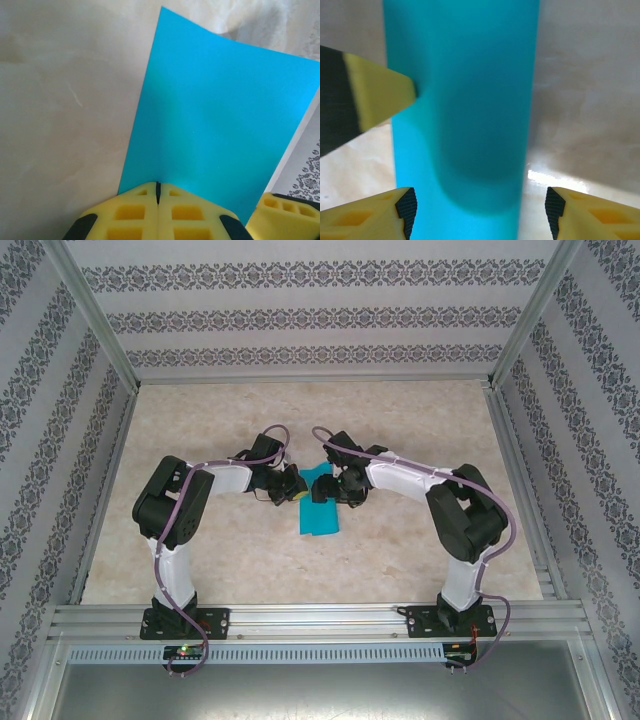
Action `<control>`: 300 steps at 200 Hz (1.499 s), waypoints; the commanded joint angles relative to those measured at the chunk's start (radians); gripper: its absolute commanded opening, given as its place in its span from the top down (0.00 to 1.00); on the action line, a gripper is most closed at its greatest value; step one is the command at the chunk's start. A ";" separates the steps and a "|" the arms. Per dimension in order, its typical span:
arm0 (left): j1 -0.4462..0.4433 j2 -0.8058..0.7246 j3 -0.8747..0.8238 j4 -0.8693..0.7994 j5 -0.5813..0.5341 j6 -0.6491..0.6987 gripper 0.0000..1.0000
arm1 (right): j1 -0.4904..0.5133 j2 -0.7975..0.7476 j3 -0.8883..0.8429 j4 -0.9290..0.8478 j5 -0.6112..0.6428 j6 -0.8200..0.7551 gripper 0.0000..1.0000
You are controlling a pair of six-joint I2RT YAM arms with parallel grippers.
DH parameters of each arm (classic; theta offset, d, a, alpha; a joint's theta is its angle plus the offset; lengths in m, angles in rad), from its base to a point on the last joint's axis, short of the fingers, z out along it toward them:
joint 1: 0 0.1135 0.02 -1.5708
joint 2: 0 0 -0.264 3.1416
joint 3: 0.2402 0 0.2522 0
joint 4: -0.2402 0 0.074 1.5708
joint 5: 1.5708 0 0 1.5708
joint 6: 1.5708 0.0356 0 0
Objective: Fold a paper plane with a square sheet of paper (pick it up from the middle)
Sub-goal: Fold the square sheet of paper in half at the center of the table.
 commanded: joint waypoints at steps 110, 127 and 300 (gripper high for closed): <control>0.053 -0.165 -0.002 -0.082 -0.057 0.020 0.77 | -0.100 0.077 -0.056 0.031 -0.085 -0.090 0.54; 0.070 -0.189 -0.015 -0.104 -0.075 0.027 0.74 | -0.108 0.082 -0.062 0.028 -0.088 -0.103 0.54; 0.086 -0.266 -0.129 -0.106 -0.205 0.066 0.72 | -0.161 0.166 -0.053 -0.039 -0.095 -0.259 0.58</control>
